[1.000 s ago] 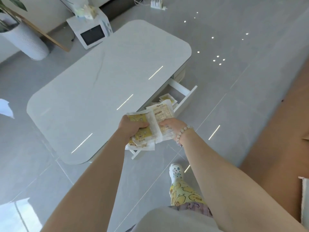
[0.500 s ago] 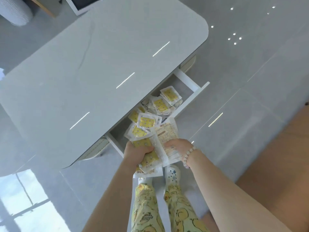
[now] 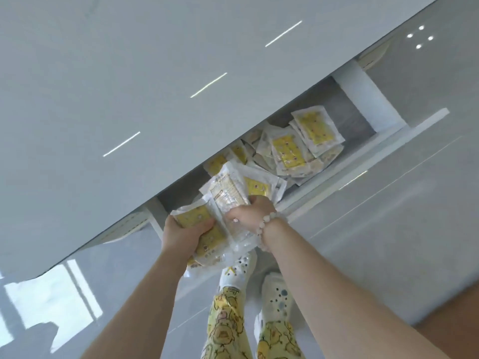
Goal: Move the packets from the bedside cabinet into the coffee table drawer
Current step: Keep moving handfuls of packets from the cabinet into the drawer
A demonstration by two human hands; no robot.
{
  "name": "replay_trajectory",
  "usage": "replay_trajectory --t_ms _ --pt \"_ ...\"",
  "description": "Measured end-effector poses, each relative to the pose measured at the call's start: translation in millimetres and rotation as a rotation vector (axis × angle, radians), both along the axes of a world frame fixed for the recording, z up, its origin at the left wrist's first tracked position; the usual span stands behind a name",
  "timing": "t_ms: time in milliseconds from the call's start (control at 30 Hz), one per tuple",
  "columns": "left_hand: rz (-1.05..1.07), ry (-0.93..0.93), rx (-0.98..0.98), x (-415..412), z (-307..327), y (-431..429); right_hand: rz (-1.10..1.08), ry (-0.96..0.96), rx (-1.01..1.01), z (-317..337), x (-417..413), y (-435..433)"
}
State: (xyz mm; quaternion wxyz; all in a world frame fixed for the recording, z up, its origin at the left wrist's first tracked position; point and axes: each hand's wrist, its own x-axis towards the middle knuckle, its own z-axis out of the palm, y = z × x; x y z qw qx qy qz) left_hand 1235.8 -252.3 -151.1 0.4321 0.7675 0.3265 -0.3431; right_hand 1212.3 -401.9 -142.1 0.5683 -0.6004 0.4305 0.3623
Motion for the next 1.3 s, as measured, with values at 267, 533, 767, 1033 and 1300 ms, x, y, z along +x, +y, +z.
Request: replay_trajectory --t_ms 267,533,767,1033,1300 --pt "-0.05 -0.056 0.185 21 -105 16 0.307 -0.032 -0.139 -107 29 29" --pt "-0.093 -0.047 0.275 14 -130 22 0.718 -0.216 -0.442 -122 36 52" --pt "-0.236 -0.025 0.39 20 -133 28 0.947 -0.368 -0.759 -119 43 61" --pt "-0.337 -0.112 0.414 4 -97 23 1.026 -0.283 -0.782 -90 37 50" --pt "-0.536 -0.082 0.363 0 12 40 1.191 -0.311 -0.69 37 38 26"
